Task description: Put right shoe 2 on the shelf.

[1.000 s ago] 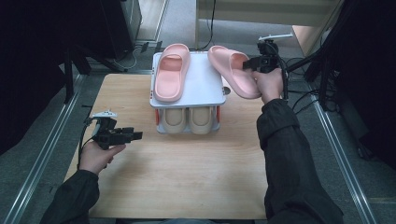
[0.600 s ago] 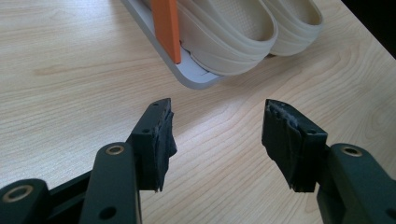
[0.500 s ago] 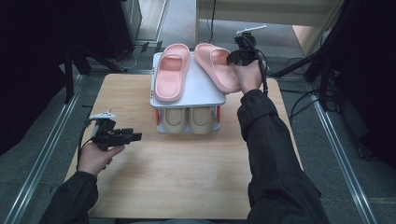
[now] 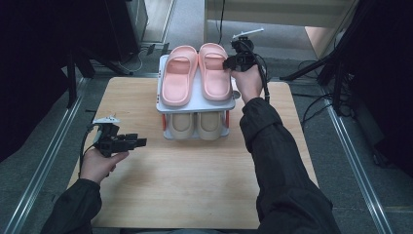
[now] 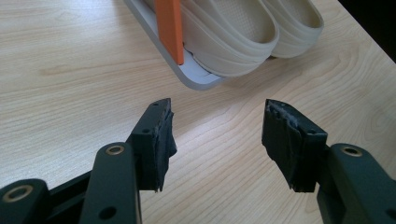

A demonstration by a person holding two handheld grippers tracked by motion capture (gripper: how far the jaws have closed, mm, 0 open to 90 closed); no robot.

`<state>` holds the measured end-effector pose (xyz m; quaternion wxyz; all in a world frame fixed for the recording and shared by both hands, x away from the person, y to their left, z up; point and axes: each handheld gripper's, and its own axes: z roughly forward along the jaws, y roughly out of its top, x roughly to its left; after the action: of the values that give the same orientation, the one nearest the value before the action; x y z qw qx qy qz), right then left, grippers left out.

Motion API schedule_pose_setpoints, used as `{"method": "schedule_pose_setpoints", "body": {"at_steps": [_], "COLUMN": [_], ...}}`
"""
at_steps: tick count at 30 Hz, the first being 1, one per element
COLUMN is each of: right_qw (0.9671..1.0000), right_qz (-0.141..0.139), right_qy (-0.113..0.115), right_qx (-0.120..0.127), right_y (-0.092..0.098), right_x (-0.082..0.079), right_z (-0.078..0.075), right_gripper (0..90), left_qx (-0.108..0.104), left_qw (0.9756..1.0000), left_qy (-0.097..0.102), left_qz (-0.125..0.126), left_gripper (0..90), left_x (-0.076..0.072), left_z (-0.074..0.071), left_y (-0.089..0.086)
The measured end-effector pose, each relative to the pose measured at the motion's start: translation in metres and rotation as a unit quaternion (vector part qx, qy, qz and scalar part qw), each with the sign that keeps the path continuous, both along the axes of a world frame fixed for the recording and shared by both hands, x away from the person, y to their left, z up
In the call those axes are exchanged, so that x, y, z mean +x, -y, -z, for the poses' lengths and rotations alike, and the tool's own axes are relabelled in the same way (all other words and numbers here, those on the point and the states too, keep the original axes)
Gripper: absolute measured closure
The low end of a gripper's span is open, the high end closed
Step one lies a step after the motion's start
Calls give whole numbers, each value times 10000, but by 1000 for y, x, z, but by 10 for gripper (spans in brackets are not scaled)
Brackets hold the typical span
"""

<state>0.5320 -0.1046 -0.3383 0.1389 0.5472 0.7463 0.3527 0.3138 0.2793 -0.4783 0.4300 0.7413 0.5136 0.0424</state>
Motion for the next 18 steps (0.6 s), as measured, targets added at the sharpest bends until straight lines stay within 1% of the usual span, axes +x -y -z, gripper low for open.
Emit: {"method": "schedule_pose_setpoints", "body": {"at_steps": [1, 4, 6, 9, 10, 11, 12, 14, 16, 18], "right_qw": [10000, 9998, 9997, 9995, 9993, 9988, 9984, 9978, 9969, 9959], "right_qz": [-49, -146, -195, -280, -325, -409, -466, -537, -583, -660], "right_qy": [-1, 107, 139, 178, 174, 191, 220, 268, 328, 395], "right_qx": [1, -113, -109, 7, 61, 185, 248, 278, 409, 476], "right_y": [-2, -6, -6, -7, -7, -7, -6, -4, 0, 3], "right_x": [-2, -7, -10, -13, -14, -15, -15, -16, -19, -23], "right_z": [0, 1, 2, 2, 3, 3, 4, 5, 5, 4], "right_gripper": [712, 717, 713, 692, 671, 625, 611, 611, 608, 602], "left_qx": [-5, 3, 14, 24, 26, 25, 34, 20, 28, 24], "left_qw": [10000, 10000, 10000, 10000, 10000, 10000, 10000, 10000, 10000, 10000], "left_qy": [-4, -1, 0, 5, -9, -5, -9, 4, -10, -16], "left_qz": [5, 15, 29, 50, 61, 53, 62, 56, 55, 53], "left_gripper": [434, 434, 434, 434, 434, 434, 434, 434, 434, 434], "left_x": [0, 0, 0, 1, 1, 1, 2, 3, 4, 6], "left_z": [0, 0, 0, 0, 0, 0, 0, 0, 0, 1], "left_y": [0, 0, 1, 2, 2, 2, 2, 3, 3, 4]}}
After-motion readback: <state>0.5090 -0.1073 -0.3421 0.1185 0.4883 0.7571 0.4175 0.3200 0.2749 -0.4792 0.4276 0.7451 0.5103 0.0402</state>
